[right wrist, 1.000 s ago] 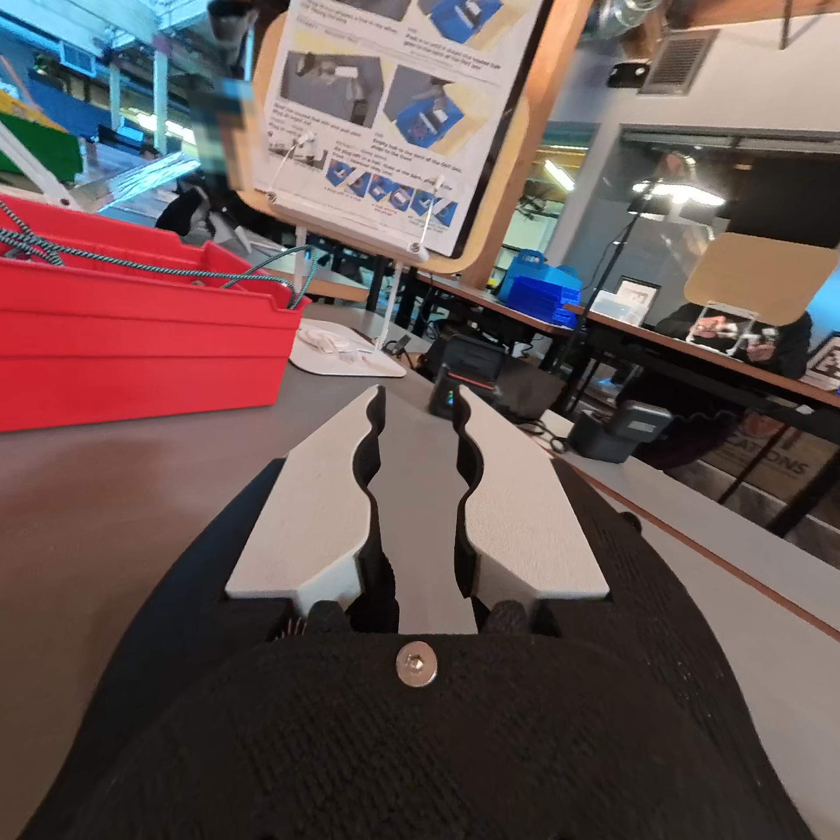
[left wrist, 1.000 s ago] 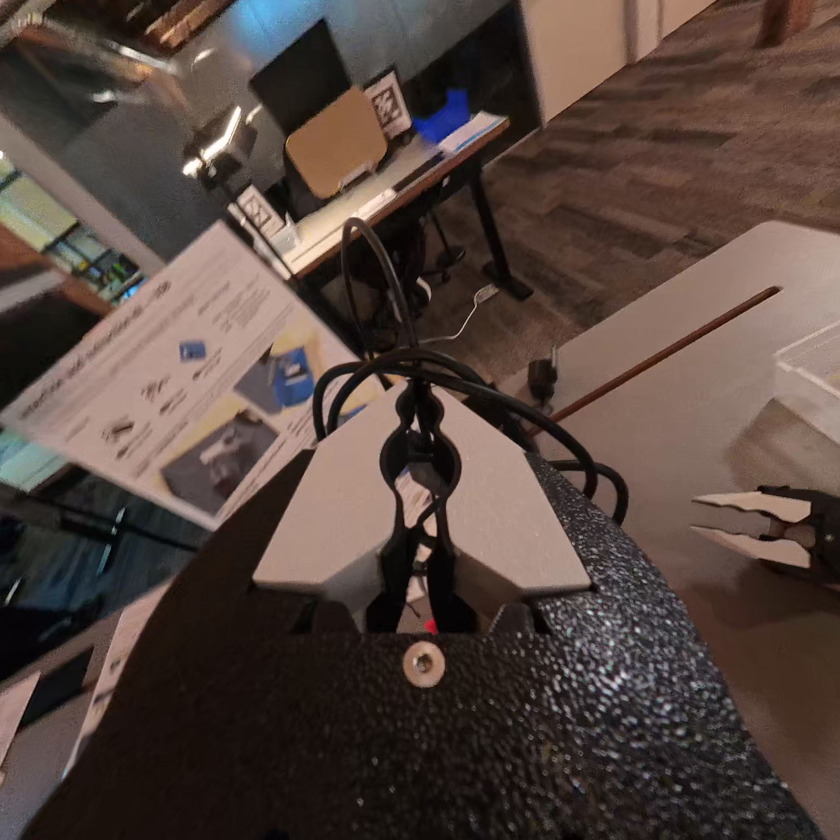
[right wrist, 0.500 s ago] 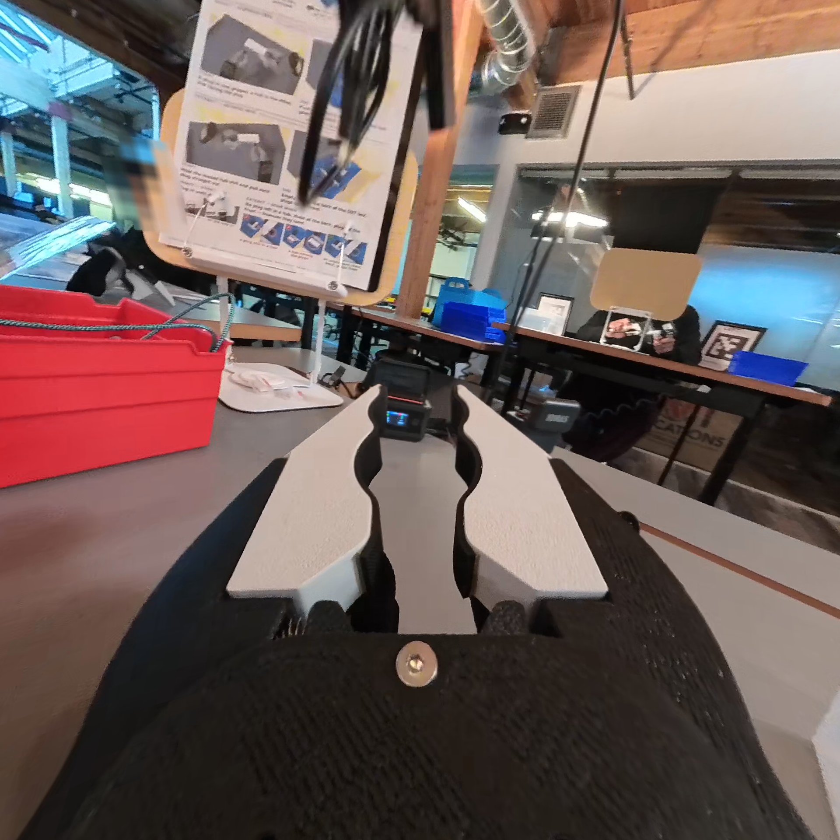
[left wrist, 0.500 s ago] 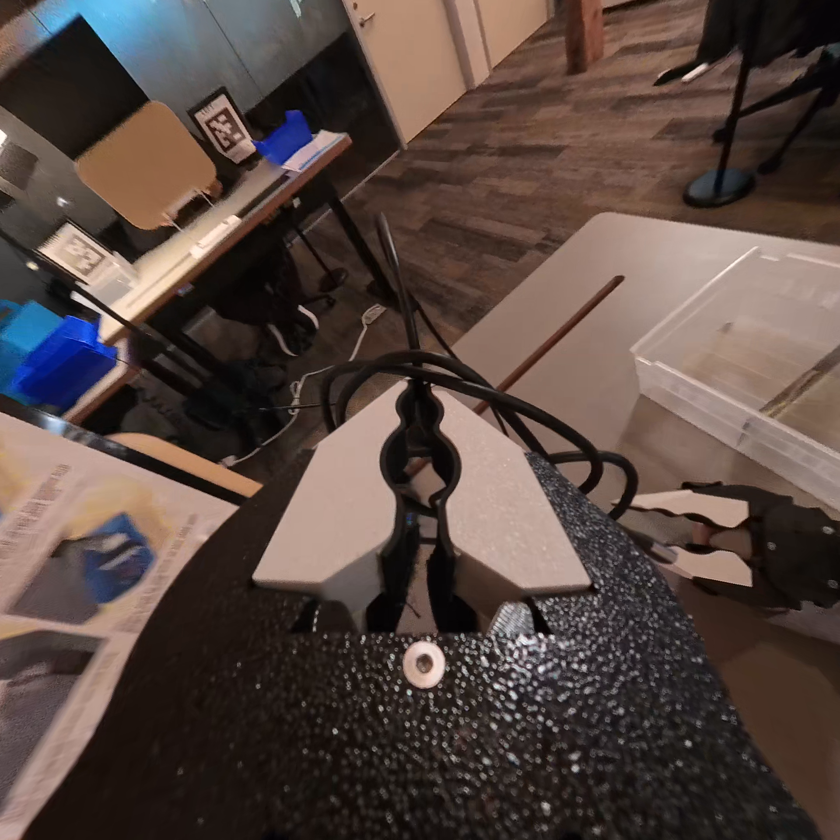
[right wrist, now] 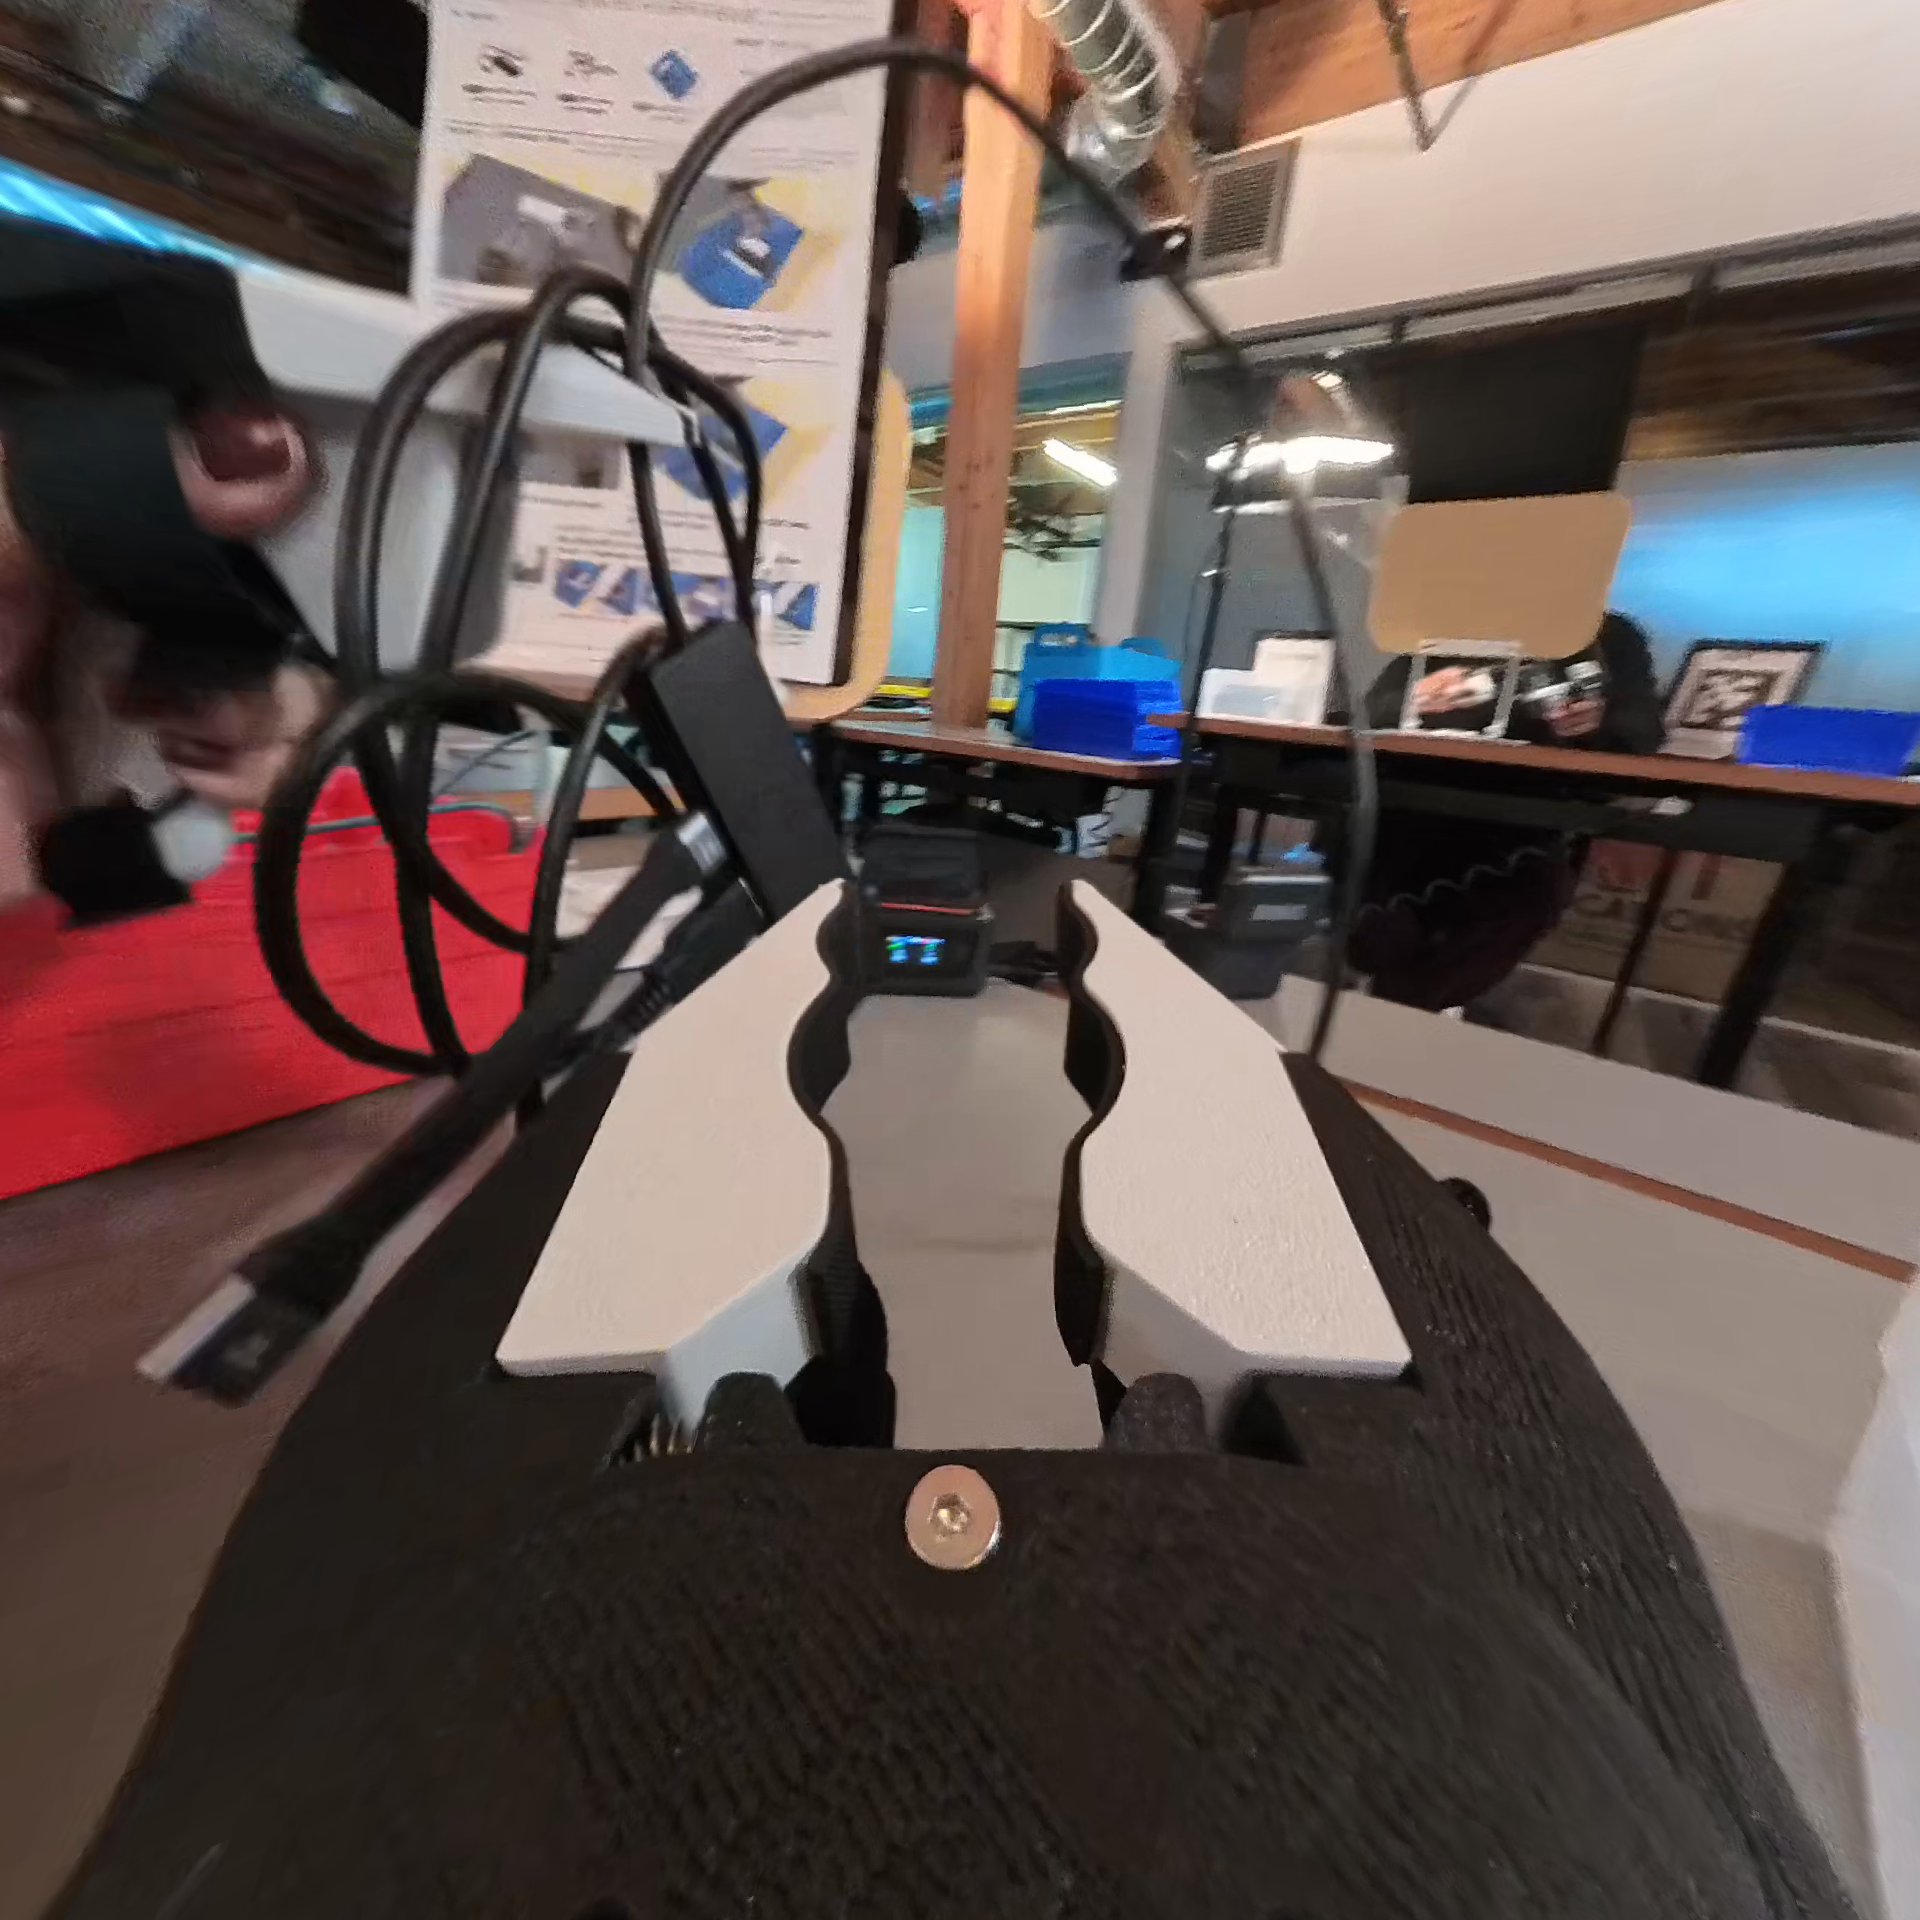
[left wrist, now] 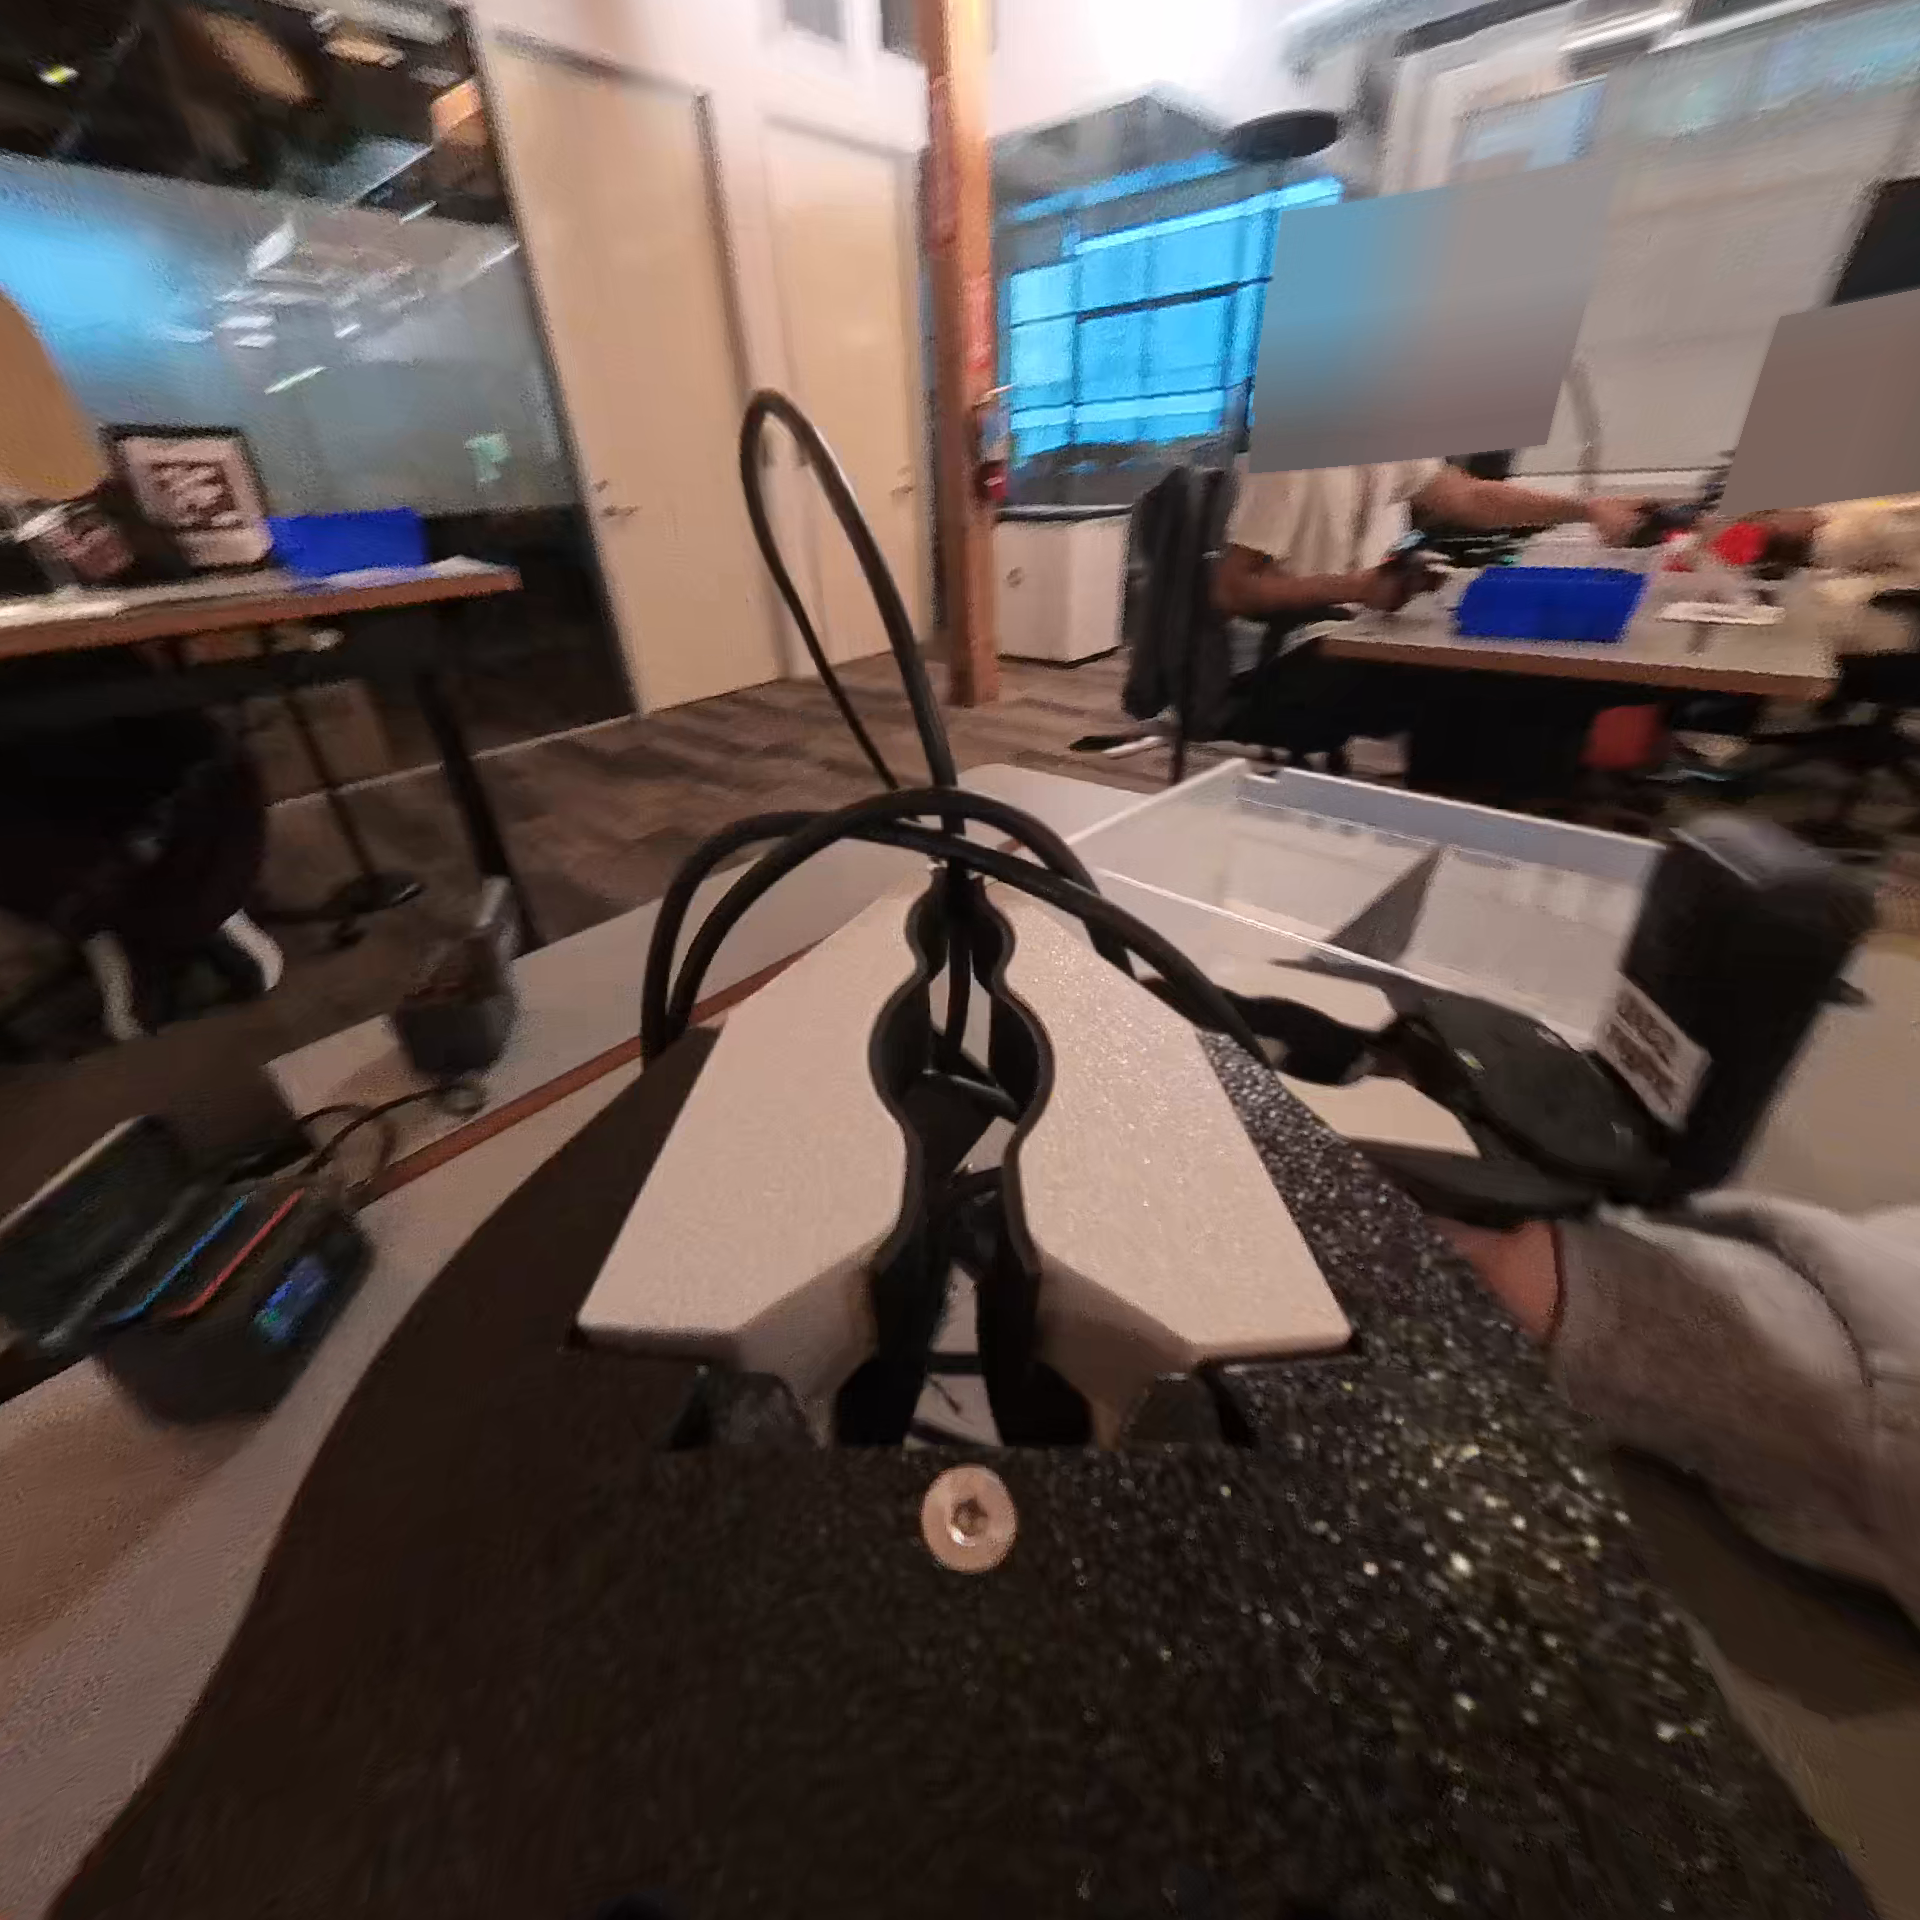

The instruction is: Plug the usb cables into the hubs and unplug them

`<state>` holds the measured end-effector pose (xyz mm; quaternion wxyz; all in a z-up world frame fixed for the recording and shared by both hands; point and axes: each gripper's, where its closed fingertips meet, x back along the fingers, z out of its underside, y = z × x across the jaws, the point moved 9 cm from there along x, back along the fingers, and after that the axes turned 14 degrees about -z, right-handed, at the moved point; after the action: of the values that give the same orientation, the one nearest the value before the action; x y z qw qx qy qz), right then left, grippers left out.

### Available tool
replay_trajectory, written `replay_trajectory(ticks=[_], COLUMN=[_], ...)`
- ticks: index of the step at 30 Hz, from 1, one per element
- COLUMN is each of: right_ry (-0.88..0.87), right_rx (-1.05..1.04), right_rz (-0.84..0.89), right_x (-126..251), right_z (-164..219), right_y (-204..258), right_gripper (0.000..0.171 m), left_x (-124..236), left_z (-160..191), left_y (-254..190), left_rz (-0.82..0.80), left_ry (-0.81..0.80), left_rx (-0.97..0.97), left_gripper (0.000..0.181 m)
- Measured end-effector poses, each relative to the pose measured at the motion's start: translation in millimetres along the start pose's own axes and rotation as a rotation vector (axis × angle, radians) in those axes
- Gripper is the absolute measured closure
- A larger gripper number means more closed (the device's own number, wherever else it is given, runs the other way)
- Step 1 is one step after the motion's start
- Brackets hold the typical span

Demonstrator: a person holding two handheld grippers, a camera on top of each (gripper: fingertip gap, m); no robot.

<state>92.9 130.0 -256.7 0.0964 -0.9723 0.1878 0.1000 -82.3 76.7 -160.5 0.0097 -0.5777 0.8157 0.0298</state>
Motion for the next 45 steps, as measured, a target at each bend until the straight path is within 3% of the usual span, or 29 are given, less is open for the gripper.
replay_trajectory(ticks=[5,11,14,17,20,26,28,31,32,35,37,40,43,45], right_ry=[0.059,0.045,0.061,0.112,0.164,0.214,0.261,0.260,0.250,0.247,0.243,0.231,0.182,0.151], right_rx=[-0.048,-0.218,-0.405,-0.493,-0.468,-0.609,-0.632,-0.622,-0.633,-0.634,-0.634,-0.640,-0.702,-0.730], right_rz=[-0.227,-0.513,-0.768,-0.874,-0.950,-1.115,-1.124,-1.052,-1.029,-0.930,-0.838,-0.712,-0.647,-0.636], right_x=[-8.9,-13.5,-11.7,-9.8,-5.7,-4.4,-7.2,-11.4,-11.6,-10.9,-11.4,-10.3,-7.2,-5.7], right_z=[4.3,1.1,-7.3,-8.1,-5.7,-5.2,-0.7,-0.3,-1.3,-1.9,-2.9,-5.7,-10.7,-13.4], right_y=[6.1,13.7,19.8,21.4,24.2,35.2,38.6,33.1,28.8,16.4,8.1,-3.9,-14.1,-17.9], right_gripper=[0.118,0.107,0.118,0.125,0.152,0.145,0.152,0.160,0.161,0.163,0.163,0.163,0.163,0.163], left_x=[-1.3,7.2,6.4,2.0,0.2,-0.8,-0.6,-6.9,-9.5,-13.7,-5.4,21.1,41.9,41.9], left_z=[31.2,35.8,29.9,25.4,24.8,28.6,27.4,28.2,27.8,22.7,14.3,2.1,-4.4,0.9], left_y=[-3.6,-8.2,-6.5,-0.7,2.3,7.3,8.5,15.4,18.8,38.9,55.4,75.3,66.7,43.7], left_rz=[0.159,0.582,0.670,0.721,0.779,0.816,0.822,0.691,0.615,0.271,-0.005,-0.370,-0.459,-0.318], left_ry=[-0.039,-0.085,0.002,0.101,0.171,0.152,0.101,0.101,0.108,0.162,0.143,0.132,0.090,0.132], left_rx=[0.097,0.175,0.132,0.114,0.119,0.160,0.190,0.230,0.245,0.262,0.217,0.271,0.199,0.176], left_gripper=[0.180,0.180,0.179,0.180,0.180,0.180,0.180,0.179,0.169,0.115,0.107,0.112,0.117,0.120])
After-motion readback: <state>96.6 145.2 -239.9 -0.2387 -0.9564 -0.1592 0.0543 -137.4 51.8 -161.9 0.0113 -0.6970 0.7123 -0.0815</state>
